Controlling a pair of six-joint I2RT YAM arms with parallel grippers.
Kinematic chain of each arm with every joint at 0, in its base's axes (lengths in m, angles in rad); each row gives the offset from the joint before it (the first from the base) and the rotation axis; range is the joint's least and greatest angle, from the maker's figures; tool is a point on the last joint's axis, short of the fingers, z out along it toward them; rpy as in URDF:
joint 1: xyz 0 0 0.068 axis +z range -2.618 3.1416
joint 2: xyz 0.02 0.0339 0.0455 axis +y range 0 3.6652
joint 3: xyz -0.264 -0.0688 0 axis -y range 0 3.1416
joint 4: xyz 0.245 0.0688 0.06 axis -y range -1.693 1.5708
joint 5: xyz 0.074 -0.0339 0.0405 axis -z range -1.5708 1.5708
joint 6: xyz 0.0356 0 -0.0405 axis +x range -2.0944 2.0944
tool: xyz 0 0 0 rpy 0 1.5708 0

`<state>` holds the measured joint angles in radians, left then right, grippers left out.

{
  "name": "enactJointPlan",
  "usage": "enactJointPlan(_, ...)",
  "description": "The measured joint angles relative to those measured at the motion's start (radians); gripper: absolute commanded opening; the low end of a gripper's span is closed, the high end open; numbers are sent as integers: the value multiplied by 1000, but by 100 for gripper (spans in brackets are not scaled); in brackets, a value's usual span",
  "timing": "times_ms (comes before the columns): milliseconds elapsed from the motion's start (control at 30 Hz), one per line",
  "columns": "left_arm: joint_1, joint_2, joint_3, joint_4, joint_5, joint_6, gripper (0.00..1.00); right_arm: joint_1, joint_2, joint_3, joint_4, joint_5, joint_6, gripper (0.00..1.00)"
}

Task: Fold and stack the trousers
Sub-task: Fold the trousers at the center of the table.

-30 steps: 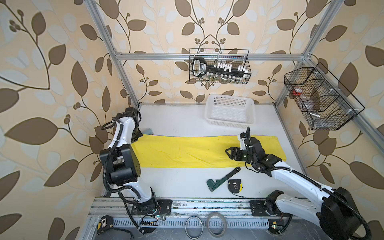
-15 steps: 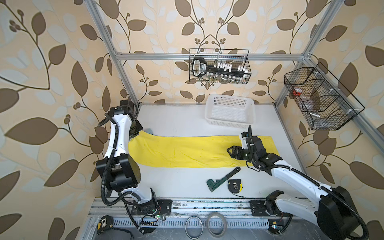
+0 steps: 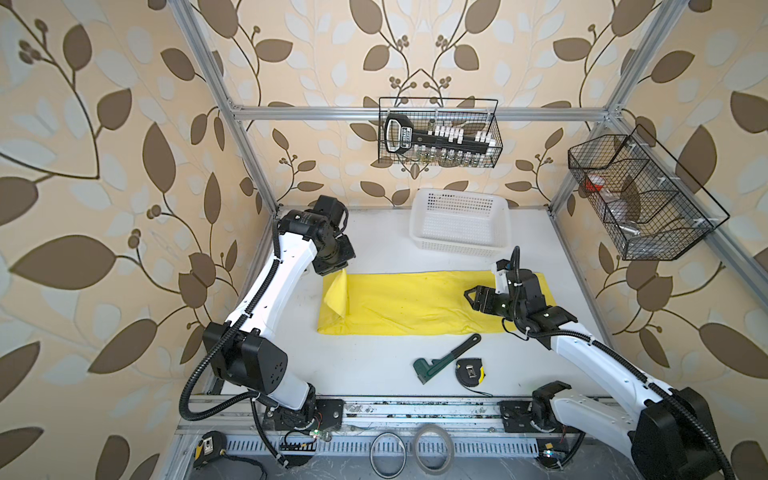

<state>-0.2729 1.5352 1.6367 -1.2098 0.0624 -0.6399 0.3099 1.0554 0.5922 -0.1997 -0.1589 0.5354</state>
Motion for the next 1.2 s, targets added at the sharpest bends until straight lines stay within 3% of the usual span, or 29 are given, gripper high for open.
enactJointPlan(267, -174, 122, 36, 71, 13, -95, 0, -34, -22, -11, -4, -19, -12, 76)
enactJointPlan(500, -251, 260, 45, 135, 8, -166, 0, -47, -39, -35, -15, -36, -14, 76)
enactJointPlan(800, -317, 411, 125, 187, 7, -221, 0, -71, -53, -64, -20, -56, -17, 76)
enactJointPlan(1200, -327, 418, 198, 201, -9, -235, 0, -84, -51, -82, -14, -75, -17, 76)
